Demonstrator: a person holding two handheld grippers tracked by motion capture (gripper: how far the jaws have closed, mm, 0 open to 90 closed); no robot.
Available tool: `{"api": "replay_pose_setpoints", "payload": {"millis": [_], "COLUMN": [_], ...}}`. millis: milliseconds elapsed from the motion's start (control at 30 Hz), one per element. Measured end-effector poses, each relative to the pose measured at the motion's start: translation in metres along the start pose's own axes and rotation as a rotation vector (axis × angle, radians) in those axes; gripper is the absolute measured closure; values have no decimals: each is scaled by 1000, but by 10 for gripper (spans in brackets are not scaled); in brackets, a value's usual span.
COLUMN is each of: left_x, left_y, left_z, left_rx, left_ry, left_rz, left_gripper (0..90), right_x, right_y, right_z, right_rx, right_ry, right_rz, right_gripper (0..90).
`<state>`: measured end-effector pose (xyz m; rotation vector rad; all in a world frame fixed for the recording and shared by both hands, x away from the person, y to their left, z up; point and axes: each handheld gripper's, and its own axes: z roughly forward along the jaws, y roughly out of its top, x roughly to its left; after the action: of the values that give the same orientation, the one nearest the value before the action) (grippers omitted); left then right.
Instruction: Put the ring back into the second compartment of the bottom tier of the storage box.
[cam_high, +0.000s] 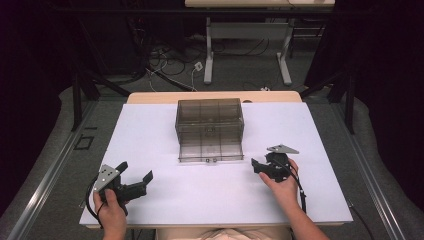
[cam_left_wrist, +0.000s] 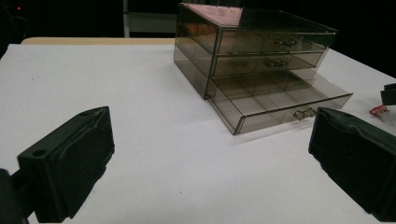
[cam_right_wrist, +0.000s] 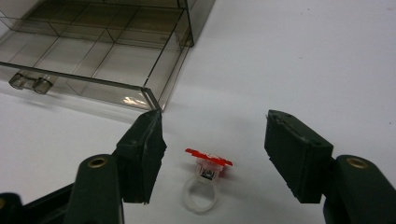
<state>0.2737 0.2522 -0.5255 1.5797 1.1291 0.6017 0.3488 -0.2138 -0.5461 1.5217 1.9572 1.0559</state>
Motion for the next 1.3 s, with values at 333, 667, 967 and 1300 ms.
{"api": "replay_pose_setpoints", "payload": {"millis": [333,667,967,1300], "left_x": [0,0,0,0], "left_y": [0,0,0,0], "left_z": [0,1,1,1], "left_rx": [3,4,5,6], "left_ry": [-1,-1,-3,-3], "left_rz": [-2,-4,-4,-3], "left_gripper": [3,3,3,3], "right_x": [0,2,3,5], "right_y": [-3,-5,-6,-8], "right_z": [4,9,11,13], "right_rx": [26,58,65,85], "right_ry": [-15,-20,-26,-35], "right_rz": [1,3,6,3], "right_gripper": [403,419,457,502]}}
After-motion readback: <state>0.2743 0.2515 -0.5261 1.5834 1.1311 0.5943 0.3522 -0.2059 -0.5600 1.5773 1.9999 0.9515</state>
